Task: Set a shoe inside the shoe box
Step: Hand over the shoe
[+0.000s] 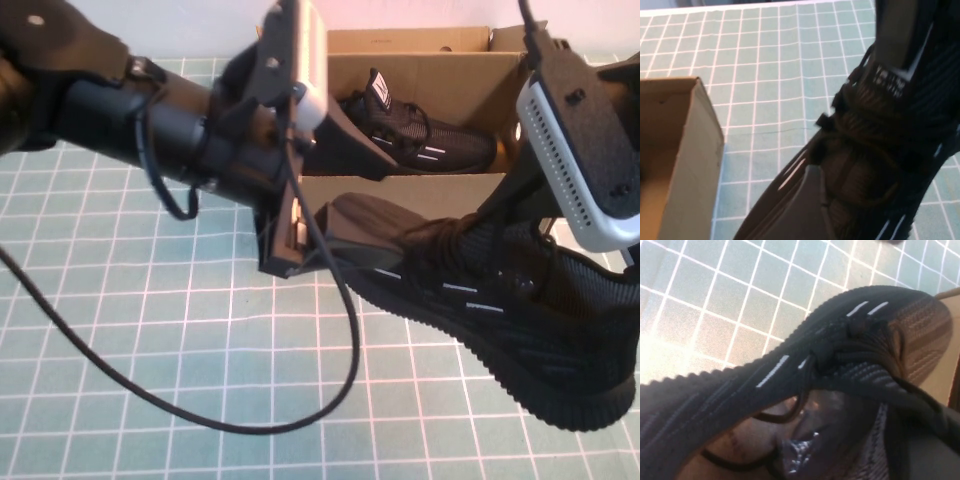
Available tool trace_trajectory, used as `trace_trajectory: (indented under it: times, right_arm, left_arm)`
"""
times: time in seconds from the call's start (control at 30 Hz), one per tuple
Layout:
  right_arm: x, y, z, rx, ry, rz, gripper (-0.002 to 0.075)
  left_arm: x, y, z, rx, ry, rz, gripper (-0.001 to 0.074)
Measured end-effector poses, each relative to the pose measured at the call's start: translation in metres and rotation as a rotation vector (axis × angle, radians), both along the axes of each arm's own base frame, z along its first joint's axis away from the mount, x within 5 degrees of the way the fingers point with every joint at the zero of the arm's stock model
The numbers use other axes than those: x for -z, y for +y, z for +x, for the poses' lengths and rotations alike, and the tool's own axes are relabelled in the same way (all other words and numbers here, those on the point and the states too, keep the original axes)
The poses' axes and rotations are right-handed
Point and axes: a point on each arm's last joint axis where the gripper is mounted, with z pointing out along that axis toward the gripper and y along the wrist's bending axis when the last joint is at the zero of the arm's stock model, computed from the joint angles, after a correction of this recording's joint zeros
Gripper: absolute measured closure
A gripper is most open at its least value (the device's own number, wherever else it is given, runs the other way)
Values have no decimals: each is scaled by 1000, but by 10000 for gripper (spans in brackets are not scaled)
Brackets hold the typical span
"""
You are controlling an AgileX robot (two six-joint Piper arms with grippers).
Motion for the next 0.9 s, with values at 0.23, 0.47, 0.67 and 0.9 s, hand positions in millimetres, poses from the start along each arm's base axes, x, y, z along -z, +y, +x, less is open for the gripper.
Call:
trace_trajectory:
  times: [0.23,0.47,0.67,0.9]
  right_arm:
    - [1,4,1,-55,-13,22,727]
    - [0,6,-1,-82,-21,36,727]
    - [0,7,-1,-89,-25,35,727]
    - [-1,7,-1,-96,-32,33,727]
  left_arm:
    - [10,-16,3,65,22,19,98]
    - [20,-22,12,100,54,34,98]
    - [31,-26,19,108,75,46,98]
    - [43,-28,25,106,88,58,98]
